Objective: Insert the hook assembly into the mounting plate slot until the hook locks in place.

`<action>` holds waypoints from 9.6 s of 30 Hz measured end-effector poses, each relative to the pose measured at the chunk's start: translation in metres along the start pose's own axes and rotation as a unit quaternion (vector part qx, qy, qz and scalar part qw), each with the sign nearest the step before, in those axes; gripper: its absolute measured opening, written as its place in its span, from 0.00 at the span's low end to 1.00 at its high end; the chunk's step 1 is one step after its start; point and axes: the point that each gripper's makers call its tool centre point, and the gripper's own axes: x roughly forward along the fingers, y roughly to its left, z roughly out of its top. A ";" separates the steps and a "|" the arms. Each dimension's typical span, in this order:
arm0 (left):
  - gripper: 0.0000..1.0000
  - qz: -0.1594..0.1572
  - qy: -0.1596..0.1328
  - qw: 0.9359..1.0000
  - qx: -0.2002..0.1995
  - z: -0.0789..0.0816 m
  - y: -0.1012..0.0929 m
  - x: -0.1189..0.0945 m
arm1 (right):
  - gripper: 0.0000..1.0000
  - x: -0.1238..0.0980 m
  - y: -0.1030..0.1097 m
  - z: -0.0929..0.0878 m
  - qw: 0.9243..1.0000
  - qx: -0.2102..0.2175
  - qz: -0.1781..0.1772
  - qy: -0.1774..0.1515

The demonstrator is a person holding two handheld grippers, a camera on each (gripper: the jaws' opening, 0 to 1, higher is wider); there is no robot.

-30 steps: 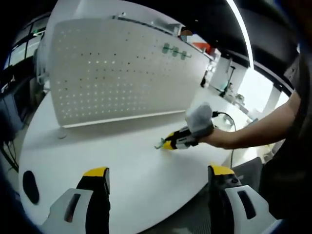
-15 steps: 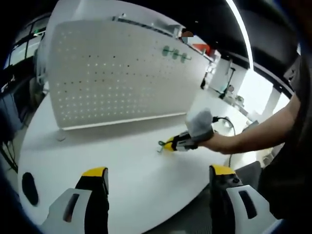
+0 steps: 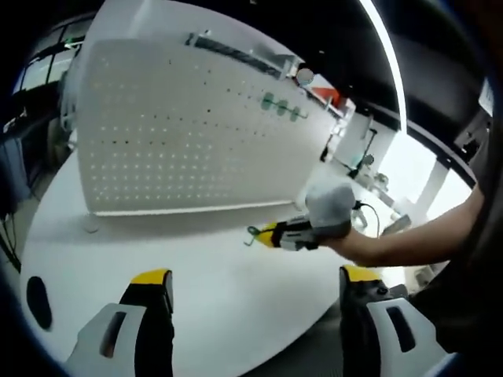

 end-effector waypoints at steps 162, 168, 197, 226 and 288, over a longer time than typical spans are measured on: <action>0.03 0.269 -0.198 0.931 0.148 0.273 0.131 0.059 | 0.07 -0.136 0.049 0.026 0.980 0.142 0.067 -0.124; 0.03 0.270 -0.204 0.929 0.150 0.274 0.132 0.064 | 0.07 -0.134 0.050 0.026 0.980 0.144 0.069 -0.123; 0.03 0.267 -0.219 0.931 0.118 0.266 0.138 0.075 | 0.06 -0.128 0.053 0.024 0.979 0.150 0.073 -0.117; 0.61 0.226 -0.155 0.955 0.117 0.236 0.125 0.080 | 0.10 -0.131 0.052 0.027 0.982 0.137 0.064 -0.114; 1.00 -0.006 -0.053 0.995 0.081 0.029 -0.006 -0.003 | 0.65 -0.158 0.042 0.025 0.989 0.096 0.014 -0.111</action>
